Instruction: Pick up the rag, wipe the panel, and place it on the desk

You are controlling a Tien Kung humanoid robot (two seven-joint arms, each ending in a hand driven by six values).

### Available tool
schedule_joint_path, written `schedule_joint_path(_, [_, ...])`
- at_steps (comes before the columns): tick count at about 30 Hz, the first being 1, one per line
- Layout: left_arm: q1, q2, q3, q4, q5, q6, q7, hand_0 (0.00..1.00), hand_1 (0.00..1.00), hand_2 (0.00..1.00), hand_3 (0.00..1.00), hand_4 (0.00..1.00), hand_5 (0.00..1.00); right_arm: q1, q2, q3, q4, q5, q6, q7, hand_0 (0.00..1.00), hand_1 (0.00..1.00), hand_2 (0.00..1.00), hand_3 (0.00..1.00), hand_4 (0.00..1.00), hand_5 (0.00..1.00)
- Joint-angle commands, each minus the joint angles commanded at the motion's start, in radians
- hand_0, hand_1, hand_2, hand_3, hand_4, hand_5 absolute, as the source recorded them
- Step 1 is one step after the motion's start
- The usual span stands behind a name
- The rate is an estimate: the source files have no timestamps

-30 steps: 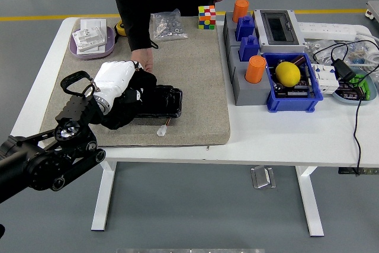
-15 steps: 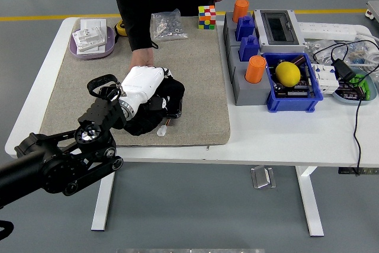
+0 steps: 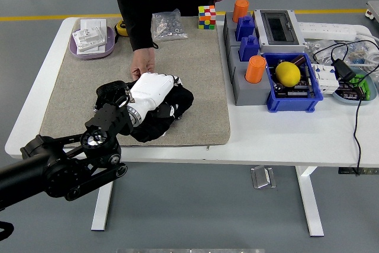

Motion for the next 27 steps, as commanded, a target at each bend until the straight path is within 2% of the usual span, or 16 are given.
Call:
schedule_joint_path(4, [0.003, 0.000, -0.007, 0.002, -0.001, 0.002, -0.001, 0.229, 0.263, 0.502, 0.336, 0.217, 0.002, 0.000, 0.001, 0.000, 0.000, 0.000, 0.000, 0.000, 0.718, 0.633, 0.678, 0.586, 0.978, 0.554])
schedule_joint_path(11, [0.012, 0.004, -0.021, 0.041, -0.004, 0.005, -0.002, 0.225, 0.264, 0.502, 0.336, 0.217, 0.002, -0.003, 0.001, 0.003, 0.000, 0.000, -0.001, -0.001, 0.718, 0.633, 0.678, 0.586, 0.978, 0.555])
schedule_joint_path(17, [0.022, 0.019, -0.037, 0.091, -0.002, 0.011, -0.005, 0.228, 0.265, 0.503, 0.336, 0.218, 0.002, -0.004, 0.003, 0.006, 0.000, 0.001, -0.001, 0.000, 0.718, 0.633, 0.678, 0.586, 0.977, 0.554])
schedule_joint_path(27, [0.039, 0.050, -0.081, 0.144, 0.013, 0.012, -0.002, 0.229, 0.266, 0.504, 0.339, 0.221, 0.002, -0.006, 0.005, 0.013, 0.000, 0.000, -0.002, 0.002, 0.718, 0.633, 0.678, 0.585, 0.977, 0.553])
